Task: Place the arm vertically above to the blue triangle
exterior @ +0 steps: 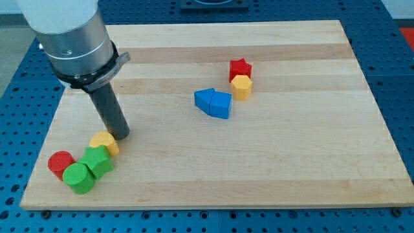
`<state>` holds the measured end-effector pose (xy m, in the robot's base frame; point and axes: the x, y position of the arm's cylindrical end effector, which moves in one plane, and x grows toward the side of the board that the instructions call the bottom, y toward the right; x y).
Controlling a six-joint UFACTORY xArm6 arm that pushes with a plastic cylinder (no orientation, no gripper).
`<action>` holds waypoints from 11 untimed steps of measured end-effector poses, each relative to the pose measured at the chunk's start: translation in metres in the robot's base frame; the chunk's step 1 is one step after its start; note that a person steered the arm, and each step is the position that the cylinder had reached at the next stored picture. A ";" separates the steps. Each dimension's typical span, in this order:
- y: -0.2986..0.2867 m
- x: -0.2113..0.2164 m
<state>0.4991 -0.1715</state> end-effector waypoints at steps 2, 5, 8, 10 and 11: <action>-0.002 -0.017; 0.034 -0.082; 0.105 -0.137; 0.147 -0.195; 0.174 -0.204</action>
